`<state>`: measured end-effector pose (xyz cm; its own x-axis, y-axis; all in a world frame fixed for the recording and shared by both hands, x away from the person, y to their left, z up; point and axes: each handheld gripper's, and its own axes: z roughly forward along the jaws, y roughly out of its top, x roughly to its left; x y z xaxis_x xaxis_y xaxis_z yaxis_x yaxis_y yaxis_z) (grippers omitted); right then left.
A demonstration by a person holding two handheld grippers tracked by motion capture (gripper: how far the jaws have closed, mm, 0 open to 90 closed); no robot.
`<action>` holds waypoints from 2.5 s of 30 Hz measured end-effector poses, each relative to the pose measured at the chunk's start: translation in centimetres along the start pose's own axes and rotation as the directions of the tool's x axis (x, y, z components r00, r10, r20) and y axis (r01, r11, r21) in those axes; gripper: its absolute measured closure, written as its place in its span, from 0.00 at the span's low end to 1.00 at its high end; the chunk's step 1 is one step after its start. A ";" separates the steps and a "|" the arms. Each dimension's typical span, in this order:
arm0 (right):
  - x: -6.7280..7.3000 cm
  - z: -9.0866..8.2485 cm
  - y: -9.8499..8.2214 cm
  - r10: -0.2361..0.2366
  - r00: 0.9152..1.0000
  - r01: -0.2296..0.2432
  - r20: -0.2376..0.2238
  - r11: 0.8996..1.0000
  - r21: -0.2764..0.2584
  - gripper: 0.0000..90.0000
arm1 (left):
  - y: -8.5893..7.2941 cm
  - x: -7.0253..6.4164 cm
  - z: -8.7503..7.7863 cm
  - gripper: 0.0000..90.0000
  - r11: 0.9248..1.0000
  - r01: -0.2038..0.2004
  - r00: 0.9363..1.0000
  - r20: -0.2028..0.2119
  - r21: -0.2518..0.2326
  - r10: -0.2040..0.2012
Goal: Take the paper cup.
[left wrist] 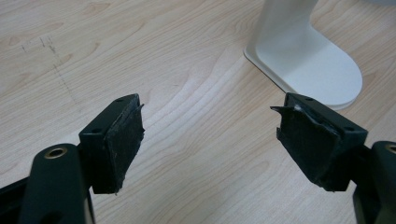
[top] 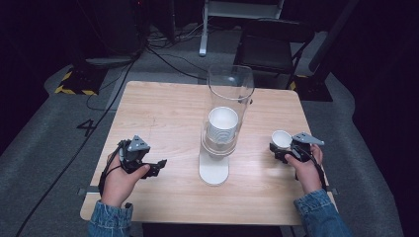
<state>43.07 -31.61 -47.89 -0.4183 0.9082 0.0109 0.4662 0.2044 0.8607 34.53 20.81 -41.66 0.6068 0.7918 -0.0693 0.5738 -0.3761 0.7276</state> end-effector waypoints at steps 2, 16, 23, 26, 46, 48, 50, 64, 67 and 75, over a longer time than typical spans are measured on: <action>0.0 -0.3 0.3 0.012 1.000 -0.012 0.012 1.000 -0.024 0.17 | 0.0 0.0 0.0 0.25 1.000 0.001 1.000 0.002 0.001 -0.001; 0.0 -3.6 2.4 0.047 0.999 -0.047 -0.002 0.989 -0.142 0.17 | 0.0 -0.2 -0.1 0.25 1.000 0.000 1.000 0.007 -0.001 0.001; 1.8 -5.1 3.4 -0.013 0.996 0.004 -0.086 0.995 -0.103 0.17 | -0.6 -0.3 -0.7 0.25 1.000 0.000 1.000 -0.001 0.002 0.000; 3.2 -5.9 3.9 -0.016 0.992 0.003 -0.127 0.995 -0.101 0.18 | -0.7 -0.5 -1.1 0.25 1.000 0.000 1.000 0.002 0.003 0.000; 9.2 -8.8 3.0 -0.099 0.944 0.076 -0.314 0.994 -0.083 0.28 | -0.5 -1.1 -0.9 0.22 1.000 -0.022 0.996 0.084 0.006 0.022; 9.3 -8.6 2.3 -0.106 0.948 0.084 -0.301 0.993 -0.085 0.28 | -0.5 -1.2 -0.8 0.21 0.999 -0.034 0.995 0.095 0.006 0.033; 9.3 -8.4 1.5 -0.105 0.947 0.086 -0.304 0.994 -0.074 0.27 | -0.5 -1.2 -0.7 0.20 0.999 -0.043 0.993 0.111 0.014 0.041; 9.5 -7.0 -1.2 -0.130 0.955 0.106 -0.267 0.989 -0.104 0.25 | -0.7 -1.2 -0.5 0.19 0.995 -0.084 0.988 0.134 0.048 0.077; 9.5 -6.9 -1.2 -0.132 0.953 0.109 -0.272 0.989 -0.096 0.25 | -0.8 -1.2 -0.6 0.19 0.995 -0.084 0.989 0.126 0.054 0.077; 9.8 -6.6 -1.1 -0.137 0.950 0.116 -0.281 0.989 -0.091 0.25 | -1.1 -1.1 -0.9 0.19 0.995 -0.078 0.990 0.118 0.055 0.071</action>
<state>33.36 -25.36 -45.34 -0.6806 0.7318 0.0356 0.3416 0.2740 0.8990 32.71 20.85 -41.76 0.7067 0.7008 -0.0972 0.5539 -0.4624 0.6924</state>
